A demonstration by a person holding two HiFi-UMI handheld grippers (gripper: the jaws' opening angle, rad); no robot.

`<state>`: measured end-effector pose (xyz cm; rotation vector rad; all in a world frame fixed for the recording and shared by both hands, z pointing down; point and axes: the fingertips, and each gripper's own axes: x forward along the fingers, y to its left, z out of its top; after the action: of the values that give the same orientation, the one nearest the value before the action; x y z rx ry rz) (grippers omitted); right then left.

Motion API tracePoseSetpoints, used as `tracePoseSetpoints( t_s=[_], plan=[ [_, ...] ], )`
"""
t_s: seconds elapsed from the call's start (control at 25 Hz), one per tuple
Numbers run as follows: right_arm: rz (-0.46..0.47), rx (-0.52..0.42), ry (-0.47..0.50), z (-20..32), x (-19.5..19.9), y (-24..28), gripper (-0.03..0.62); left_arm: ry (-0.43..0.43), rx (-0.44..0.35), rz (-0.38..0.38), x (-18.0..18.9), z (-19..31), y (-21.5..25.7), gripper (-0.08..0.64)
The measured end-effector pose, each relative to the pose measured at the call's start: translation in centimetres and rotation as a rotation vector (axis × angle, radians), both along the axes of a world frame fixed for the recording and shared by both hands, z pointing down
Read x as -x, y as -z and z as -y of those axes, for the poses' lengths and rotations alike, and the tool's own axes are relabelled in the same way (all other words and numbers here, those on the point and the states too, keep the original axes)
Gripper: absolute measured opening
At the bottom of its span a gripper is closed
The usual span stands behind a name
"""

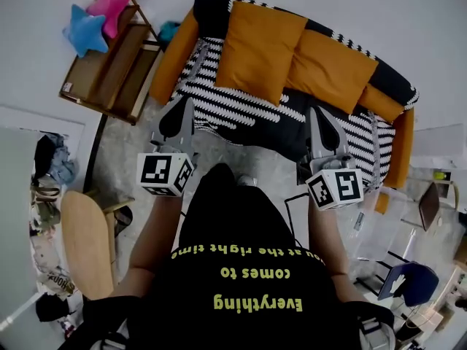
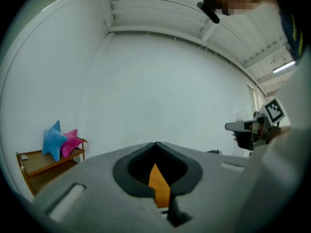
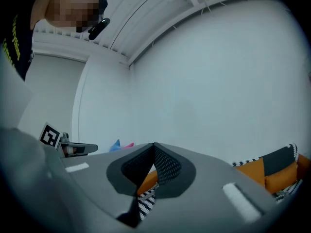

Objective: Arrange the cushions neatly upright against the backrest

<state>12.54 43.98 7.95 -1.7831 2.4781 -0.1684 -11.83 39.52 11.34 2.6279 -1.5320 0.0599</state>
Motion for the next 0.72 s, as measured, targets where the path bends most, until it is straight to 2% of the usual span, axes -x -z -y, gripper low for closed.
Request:
tracePoseSetpoints(
  t_s=[0.16,0.28,0.48,0.72],
  plan=[
    [0.003,0.013,0.001,3.8,-0.8,-0.8,0.012,-0.003,0.003,0.0,-1.0,4.2,-0.7,0.002],
    [-0.008,0.013,-0.033,7.5,-2.0,-1.2,0.012,-0.029,0.011,-0.011,-2.2,8.8,-1.6,0.002],
    [-0.024,0.022,-0.109,16.0,-3.4,-1.0,0.012,-0.101,-0.011,-0.024,-4.2,18.7,-1.4,0.002],
    [-0.029,0.002,-0.147,26.1,-3.1,0.6,0.012,-0.195,-0.058,-0.009,-6.0,30.4,1.3,0.002]
  ],
)
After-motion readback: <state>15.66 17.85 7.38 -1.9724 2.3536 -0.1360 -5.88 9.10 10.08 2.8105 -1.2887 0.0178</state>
